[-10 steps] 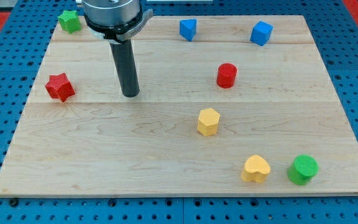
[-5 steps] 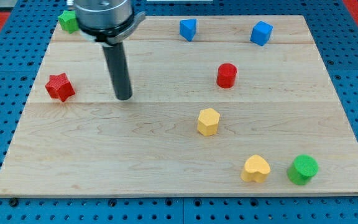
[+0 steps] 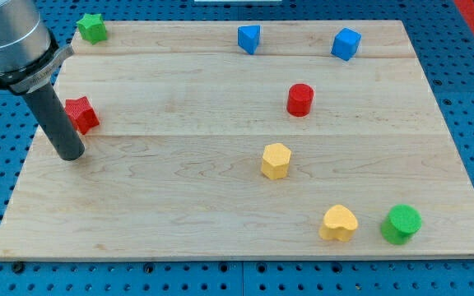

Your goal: Point your arm at the red star

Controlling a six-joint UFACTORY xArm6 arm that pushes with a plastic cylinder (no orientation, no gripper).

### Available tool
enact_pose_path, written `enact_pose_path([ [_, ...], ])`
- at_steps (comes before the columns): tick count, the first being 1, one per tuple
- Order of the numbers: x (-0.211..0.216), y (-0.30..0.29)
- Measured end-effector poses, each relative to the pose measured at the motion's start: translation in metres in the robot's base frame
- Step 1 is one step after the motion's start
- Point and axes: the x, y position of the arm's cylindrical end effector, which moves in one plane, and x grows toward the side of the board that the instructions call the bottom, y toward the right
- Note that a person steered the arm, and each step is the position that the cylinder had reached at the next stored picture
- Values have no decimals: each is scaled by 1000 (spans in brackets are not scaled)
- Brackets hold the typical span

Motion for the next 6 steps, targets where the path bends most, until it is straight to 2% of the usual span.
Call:
enact_pose_path([
  [4,9,0],
  [5,7,-20],
  [6,-16,-24],
])
